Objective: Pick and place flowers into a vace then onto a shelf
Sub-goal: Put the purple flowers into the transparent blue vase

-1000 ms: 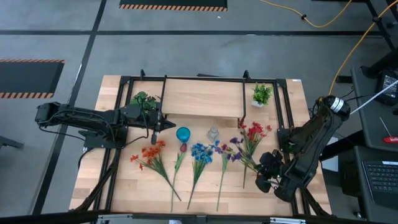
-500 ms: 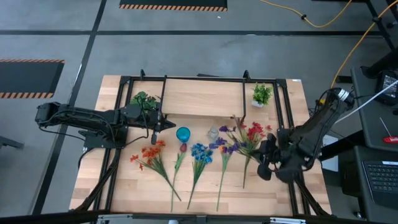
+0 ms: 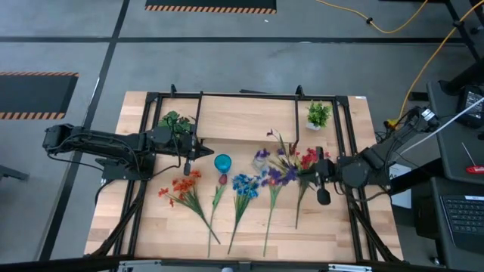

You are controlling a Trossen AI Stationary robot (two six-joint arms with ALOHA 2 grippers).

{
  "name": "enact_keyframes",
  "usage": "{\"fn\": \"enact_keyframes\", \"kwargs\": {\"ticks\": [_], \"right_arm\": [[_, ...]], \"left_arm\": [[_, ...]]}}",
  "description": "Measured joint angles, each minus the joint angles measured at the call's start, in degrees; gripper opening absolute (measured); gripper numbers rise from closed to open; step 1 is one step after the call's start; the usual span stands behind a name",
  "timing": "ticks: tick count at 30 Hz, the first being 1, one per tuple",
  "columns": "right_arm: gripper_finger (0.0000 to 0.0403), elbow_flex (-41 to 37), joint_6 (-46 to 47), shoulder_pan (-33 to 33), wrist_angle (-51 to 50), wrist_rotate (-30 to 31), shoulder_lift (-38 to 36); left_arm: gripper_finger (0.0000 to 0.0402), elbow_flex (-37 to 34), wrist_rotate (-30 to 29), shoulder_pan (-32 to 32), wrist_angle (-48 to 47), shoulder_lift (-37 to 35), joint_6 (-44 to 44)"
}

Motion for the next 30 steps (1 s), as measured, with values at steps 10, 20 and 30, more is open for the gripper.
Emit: {"fn": "enact_keyframes", "kwargs": {"ticks": [10,20,30], "right_arm": [[0.0005,-2.8,-10.0,-4.7,12.0,-1.2,2.4],[0.0005,-8.4,-18.9,-13.2,29.2,-12.9,4.6],[0.0005,-8.4,-22.8,-19.8,33.2,-19.7,4.7]], "left_arm": [[0.0036,0.0,0.0,0.0,0.1,0.0,0.0],[0.0153,0.0,0.0,0.0,3.0,0.0,3.0],[0.0231,0.0,-4.0,0.0,7.8,0.0,4.0]]}}
